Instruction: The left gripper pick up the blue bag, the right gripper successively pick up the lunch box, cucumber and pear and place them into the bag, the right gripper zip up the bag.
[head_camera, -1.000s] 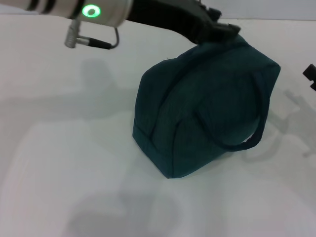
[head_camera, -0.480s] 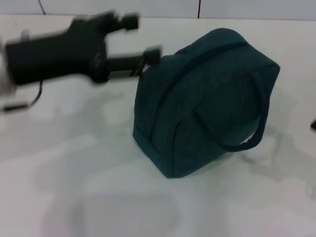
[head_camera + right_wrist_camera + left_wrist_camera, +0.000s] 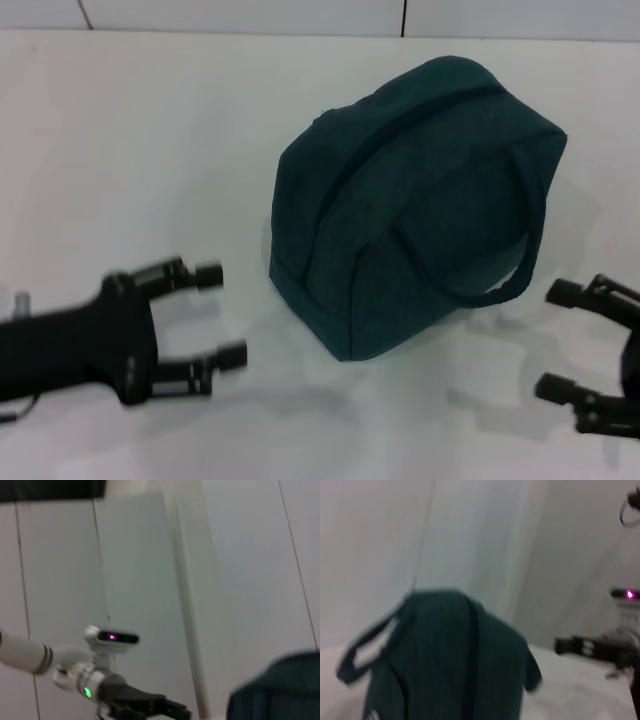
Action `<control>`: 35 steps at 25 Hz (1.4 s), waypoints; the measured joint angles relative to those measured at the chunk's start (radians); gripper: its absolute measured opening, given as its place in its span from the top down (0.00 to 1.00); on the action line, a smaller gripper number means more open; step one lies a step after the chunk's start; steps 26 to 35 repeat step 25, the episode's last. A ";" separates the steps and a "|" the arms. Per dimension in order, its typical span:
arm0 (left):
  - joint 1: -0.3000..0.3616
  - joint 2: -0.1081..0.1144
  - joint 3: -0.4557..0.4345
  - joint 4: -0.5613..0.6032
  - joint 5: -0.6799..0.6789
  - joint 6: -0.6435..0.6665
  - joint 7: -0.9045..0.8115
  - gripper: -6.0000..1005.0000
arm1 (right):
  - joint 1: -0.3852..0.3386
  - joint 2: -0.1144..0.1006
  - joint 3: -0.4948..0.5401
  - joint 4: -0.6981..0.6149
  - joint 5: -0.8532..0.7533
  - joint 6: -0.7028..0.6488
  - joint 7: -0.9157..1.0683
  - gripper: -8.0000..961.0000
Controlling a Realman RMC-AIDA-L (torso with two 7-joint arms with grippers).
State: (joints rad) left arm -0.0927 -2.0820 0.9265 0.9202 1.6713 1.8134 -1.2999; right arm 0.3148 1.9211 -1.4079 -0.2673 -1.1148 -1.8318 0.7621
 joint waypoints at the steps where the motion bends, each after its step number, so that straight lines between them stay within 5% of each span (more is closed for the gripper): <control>1: 0.000 0.000 -0.002 -0.030 0.037 0.002 0.047 0.12 | 0.000 0.006 -0.001 0.002 -0.013 0.025 -0.005 0.09; 9: -0.002 -0.001 -0.003 -0.137 0.136 0.001 0.226 0.12 | -0.009 0.051 -0.004 0.005 -0.106 0.184 -0.047 0.09; 18: 0.011 0.004 -0.061 -0.148 0.139 0.041 0.278 0.12 | -0.012 0.088 -0.006 0.005 -0.110 0.190 -0.054 0.09; 25: 0.033 0.017 -0.166 -0.148 0.143 0.119 0.310 0.12 | -0.006 0.093 -0.018 0.005 -0.103 0.188 -0.059 0.09; 35: 0.033 0.017 -0.166 -0.148 0.143 0.119 0.310 0.12 | -0.006 0.093 -0.018 0.005 -0.103 0.188 -0.059 0.09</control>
